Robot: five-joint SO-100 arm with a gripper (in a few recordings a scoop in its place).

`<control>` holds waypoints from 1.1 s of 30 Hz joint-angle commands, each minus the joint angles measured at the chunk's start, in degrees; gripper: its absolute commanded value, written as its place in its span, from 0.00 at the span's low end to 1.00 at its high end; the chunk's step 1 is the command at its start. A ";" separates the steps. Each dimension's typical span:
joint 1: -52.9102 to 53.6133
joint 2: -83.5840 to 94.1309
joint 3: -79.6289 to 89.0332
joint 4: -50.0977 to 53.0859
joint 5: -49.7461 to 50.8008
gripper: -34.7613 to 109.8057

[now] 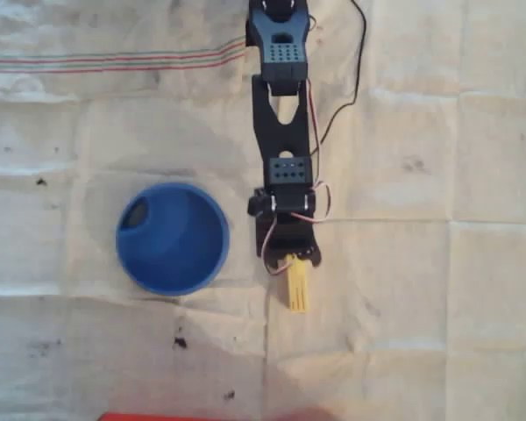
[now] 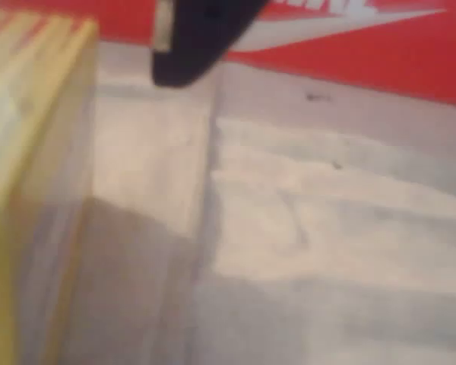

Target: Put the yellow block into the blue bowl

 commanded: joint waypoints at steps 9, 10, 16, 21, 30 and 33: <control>0.26 -0.35 -4.04 -3.43 -0.44 0.41; 0.35 -0.44 -3.87 -3.87 -0.44 0.41; 0.09 -2.02 -4.48 -3.43 -0.44 0.34; -0.26 -2.11 -4.39 -3.34 -0.26 0.23; 0.18 -1.32 -4.57 -3.87 0.26 0.24; 0.44 1.32 -5.89 -3.25 0.35 0.24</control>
